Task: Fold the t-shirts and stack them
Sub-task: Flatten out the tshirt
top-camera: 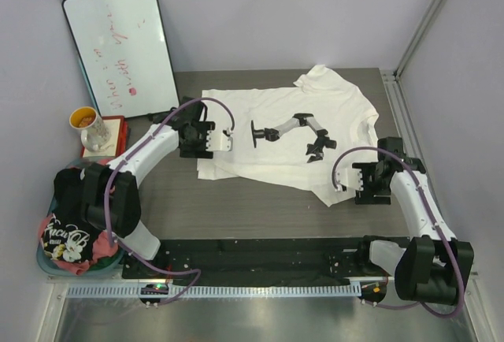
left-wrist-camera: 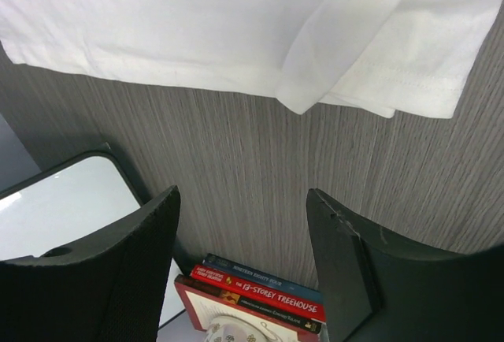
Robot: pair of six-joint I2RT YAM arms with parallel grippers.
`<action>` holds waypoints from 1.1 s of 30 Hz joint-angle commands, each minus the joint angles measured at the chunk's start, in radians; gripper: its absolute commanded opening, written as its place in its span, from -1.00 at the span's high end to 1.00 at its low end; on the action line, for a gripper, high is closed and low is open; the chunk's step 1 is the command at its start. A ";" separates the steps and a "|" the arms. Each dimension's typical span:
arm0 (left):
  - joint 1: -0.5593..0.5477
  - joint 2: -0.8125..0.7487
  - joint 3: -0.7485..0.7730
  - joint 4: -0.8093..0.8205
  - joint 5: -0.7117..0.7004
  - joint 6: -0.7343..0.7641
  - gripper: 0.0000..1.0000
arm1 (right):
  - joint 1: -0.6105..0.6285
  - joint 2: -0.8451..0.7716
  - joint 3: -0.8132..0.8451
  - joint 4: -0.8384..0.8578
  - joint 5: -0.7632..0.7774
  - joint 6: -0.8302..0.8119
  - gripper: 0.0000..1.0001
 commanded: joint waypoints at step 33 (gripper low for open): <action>0.003 -0.073 0.020 -0.040 0.027 -0.070 -0.32 | -0.064 0.202 -0.125 0.356 0.038 -0.072 0.06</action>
